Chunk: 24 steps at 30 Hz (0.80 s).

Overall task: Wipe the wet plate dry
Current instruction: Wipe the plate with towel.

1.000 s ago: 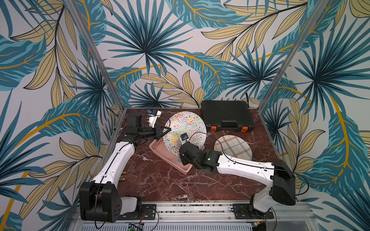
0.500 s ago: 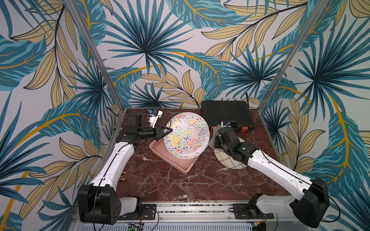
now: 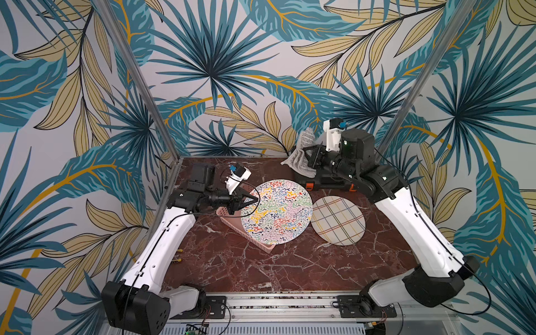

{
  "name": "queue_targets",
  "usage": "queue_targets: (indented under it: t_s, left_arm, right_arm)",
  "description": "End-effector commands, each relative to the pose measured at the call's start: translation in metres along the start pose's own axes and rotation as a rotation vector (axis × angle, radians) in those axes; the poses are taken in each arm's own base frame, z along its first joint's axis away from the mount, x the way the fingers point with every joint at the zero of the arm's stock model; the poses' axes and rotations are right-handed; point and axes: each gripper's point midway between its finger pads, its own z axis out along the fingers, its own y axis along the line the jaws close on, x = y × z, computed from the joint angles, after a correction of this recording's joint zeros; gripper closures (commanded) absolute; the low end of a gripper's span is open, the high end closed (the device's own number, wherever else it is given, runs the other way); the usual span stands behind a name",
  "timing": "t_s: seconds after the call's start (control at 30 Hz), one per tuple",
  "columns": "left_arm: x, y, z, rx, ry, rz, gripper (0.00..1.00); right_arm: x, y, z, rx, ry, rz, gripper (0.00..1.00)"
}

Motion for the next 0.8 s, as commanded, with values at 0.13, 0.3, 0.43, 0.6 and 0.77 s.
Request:
queue_targets:
  t_s: [0.13, 0.3, 0.43, 0.6, 0.77]
  left_arm:
    - [-0.012, -0.021, -0.001, 0.009, 0.021, 0.139, 1.0]
    - [-0.018, -0.024, 0.001, 0.01, 0.024, 0.159, 1.0]
    - [-0.023, -0.021, 0.001, -0.006, 0.018, 0.16, 1.0]
    - [-0.028, -0.014, 0.002, -0.041, 0.011, 0.161, 1.0]
    - [-0.033, -0.008, 0.002, -0.071, -0.002, 0.142, 1.0]
  right_arm:
    - [0.059, 0.04, 0.071, -0.202, 0.323, 0.14, 1.0]
    - [0.088, 0.074, 0.088, -0.327, 0.462, 0.145, 1.0]
    - [0.116, 0.084, 0.082, -0.361, 0.564, 0.119, 1.0]
    - [0.136, 0.081, 0.061, -0.388, 0.628, 0.087, 1.0]
    - [0.135, 0.073, 0.038, -0.384, 0.607, 0.068, 1.0]
